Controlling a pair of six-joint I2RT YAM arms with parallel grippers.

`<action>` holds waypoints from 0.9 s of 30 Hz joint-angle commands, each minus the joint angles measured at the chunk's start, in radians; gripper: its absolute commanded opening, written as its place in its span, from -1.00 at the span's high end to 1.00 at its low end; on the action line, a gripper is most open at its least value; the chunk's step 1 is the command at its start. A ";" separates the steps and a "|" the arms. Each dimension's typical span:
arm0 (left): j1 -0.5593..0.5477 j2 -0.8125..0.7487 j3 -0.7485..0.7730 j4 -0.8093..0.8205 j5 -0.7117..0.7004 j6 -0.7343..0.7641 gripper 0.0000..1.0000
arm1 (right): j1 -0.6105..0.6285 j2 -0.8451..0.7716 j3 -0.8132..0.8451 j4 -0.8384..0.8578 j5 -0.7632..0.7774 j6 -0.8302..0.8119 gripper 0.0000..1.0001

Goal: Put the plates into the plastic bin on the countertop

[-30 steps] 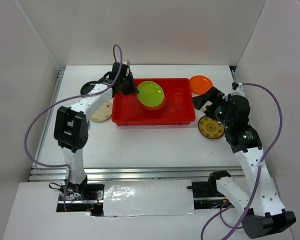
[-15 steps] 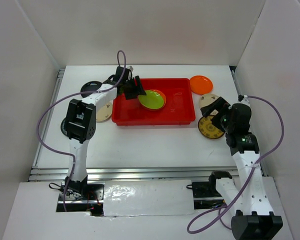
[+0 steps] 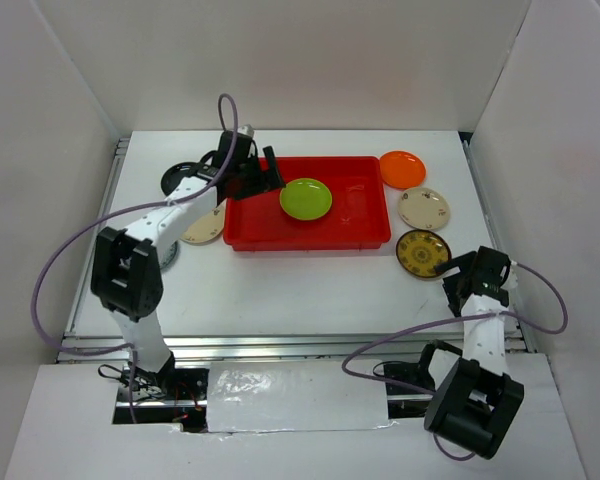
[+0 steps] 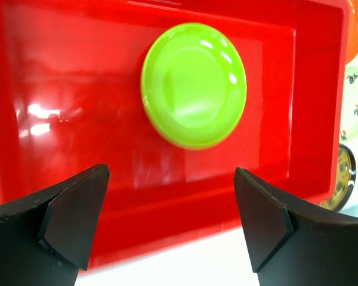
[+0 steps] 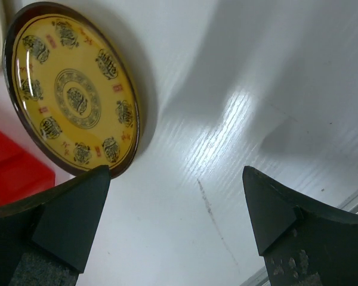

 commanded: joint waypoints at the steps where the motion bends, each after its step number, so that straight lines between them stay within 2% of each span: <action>1: -0.008 -0.168 -0.089 -0.056 -0.107 0.010 -0.99 | -0.044 0.021 -0.009 0.135 -0.065 -0.014 -1.00; 5: -0.019 -0.406 -0.270 -0.053 -0.142 0.013 -0.99 | -0.057 0.151 0.032 0.186 -0.109 -0.046 -0.99; 8: -0.022 -0.539 -0.381 -0.036 -0.115 0.012 -0.99 | -0.055 0.220 0.037 0.238 -0.141 -0.042 -0.97; 14: -0.028 -0.713 -0.527 -0.017 -0.129 0.015 -0.98 | -0.031 0.372 0.068 0.309 -0.143 -0.031 -0.79; 18: -0.025 -0.738 -0.548 -0.037 -0.144 0.025 -0.99 | 0.000 0.441 0.083 0.314 -0.089 -0.022 -0.67; 25: -0.027 -0.742 -0.521 -0.050 -0.141 0.028 -0.99 | 0.009 0.454 0.105 0.274 -0.079 -0.043 -0.06; 27: -0.027 -0.752 -0.521 -0.051 -0.153 0.027 -0.99 | 0.009 0.463 0.117 0.252 -0.082 -0.056 -0.01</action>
